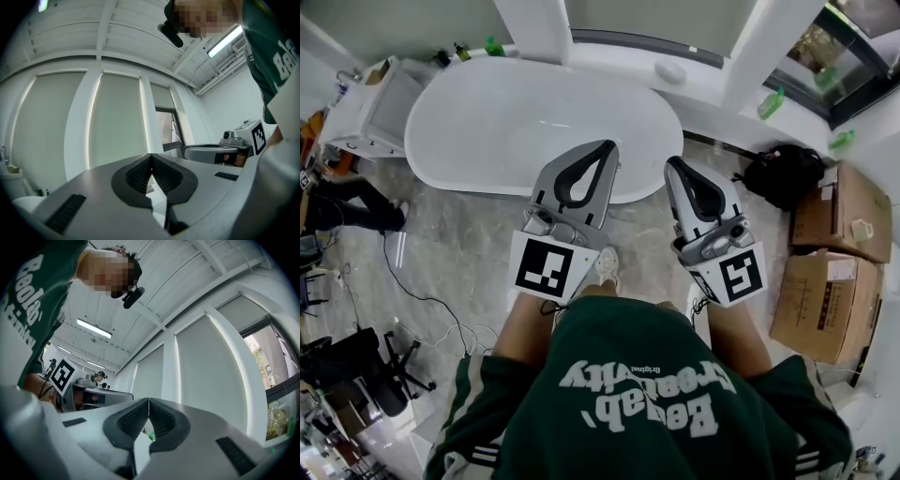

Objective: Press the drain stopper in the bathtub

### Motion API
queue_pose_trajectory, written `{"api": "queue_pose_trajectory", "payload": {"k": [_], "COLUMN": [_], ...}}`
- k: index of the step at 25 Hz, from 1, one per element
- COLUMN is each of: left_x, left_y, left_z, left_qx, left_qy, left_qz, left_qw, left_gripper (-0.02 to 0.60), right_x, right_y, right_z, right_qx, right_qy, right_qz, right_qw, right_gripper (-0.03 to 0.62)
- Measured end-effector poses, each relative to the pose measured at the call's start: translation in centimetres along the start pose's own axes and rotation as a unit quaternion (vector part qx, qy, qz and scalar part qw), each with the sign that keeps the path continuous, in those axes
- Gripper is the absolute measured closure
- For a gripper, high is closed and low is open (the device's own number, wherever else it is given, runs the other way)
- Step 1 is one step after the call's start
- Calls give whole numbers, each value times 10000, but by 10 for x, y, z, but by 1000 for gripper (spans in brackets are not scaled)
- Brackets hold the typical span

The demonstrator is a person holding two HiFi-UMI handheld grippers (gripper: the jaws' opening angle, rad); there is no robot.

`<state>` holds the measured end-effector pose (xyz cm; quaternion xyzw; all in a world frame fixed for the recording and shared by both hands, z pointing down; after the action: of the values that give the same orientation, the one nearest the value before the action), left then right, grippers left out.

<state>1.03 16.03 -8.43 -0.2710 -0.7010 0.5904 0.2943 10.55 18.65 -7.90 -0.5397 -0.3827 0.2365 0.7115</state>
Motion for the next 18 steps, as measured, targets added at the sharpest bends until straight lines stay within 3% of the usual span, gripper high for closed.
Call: {"api": "queue_pose_trajectory", "payload": {"k": [6, 18], "left_x": [-47, -88], "left_y": [-11, -37], "left_z": [57, 108], "left_qx": [-18, 94], "left_qy": [-209, -432], "left_qz": [7, 35], "left_qw": [9998, 9990], "left_gripper": [576, 575], "right_x": [-60, -113], "right_y": [-23, -55], "right_z": [-31, -63], "right_qx": [29, 133], "right_qy": [-175, -438], "right_qz": [123, 377], "right_qw": [9998, 9982], "right_gripper": [580, 580]}}
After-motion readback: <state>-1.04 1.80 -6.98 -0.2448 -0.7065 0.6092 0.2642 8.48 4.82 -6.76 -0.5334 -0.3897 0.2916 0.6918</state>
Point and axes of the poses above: the fingertips, and each gripper's own axes: x backward along the fingers, z to its left, y out of its top, the point moved 2 cm from there along x, backward along the fingers, and after that the axes turned 3 degrees about -z, right-handed, at the moved point
